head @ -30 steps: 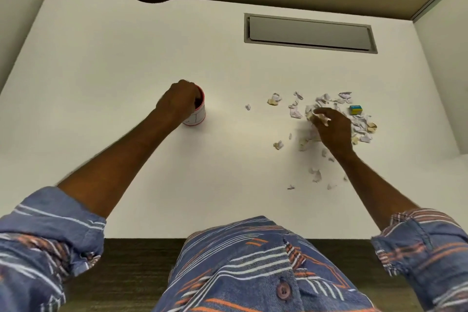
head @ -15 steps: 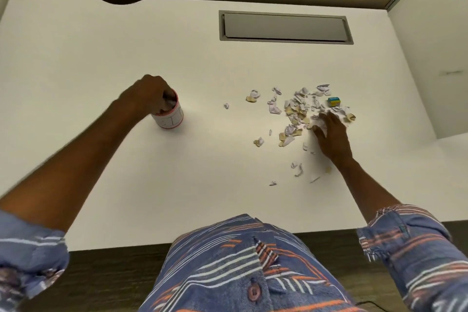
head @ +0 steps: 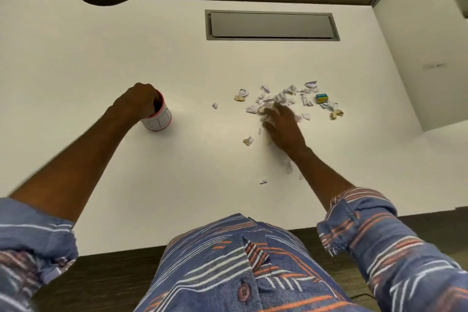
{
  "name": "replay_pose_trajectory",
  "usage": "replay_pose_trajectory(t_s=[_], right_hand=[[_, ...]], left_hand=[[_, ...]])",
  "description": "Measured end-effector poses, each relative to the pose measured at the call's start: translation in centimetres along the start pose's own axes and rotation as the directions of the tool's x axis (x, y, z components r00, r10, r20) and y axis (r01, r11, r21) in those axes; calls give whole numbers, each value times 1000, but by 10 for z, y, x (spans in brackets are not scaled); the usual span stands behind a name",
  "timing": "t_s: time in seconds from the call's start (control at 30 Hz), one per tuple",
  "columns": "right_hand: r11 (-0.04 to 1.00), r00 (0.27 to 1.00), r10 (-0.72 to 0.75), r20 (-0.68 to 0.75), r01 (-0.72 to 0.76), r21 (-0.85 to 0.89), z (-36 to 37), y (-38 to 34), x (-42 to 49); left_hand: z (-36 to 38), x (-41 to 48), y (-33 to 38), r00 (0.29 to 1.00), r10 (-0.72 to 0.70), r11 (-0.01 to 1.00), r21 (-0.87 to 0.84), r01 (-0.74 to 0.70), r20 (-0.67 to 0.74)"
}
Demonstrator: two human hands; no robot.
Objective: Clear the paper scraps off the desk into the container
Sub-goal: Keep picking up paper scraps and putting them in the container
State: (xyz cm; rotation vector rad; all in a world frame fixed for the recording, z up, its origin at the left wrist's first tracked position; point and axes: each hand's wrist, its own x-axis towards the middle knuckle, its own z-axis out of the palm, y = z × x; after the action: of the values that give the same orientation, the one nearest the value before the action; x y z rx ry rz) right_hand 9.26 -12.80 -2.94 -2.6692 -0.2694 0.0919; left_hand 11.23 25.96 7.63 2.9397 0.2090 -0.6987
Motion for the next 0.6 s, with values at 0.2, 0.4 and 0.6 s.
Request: replay_pose_trajectory(t_s=[0.2, 0.4, 0.6], right_hand=[[996, 995, -84, -58, 83, -13, -7, -9, -26], [995, 994, -28, -107, 38, 96, -34, -1, -44], [995, 992, 65, -108, -57, 81, -56, 39, -88]], left_hand=[[-1, 2, -1, 998, 46, 998, 41, -49, 52], [-37, -23, 1, 996, 67, 996, -49, -69, -51], [-47, -67, 62, 935, 211, 838, -440, -322, -284]])
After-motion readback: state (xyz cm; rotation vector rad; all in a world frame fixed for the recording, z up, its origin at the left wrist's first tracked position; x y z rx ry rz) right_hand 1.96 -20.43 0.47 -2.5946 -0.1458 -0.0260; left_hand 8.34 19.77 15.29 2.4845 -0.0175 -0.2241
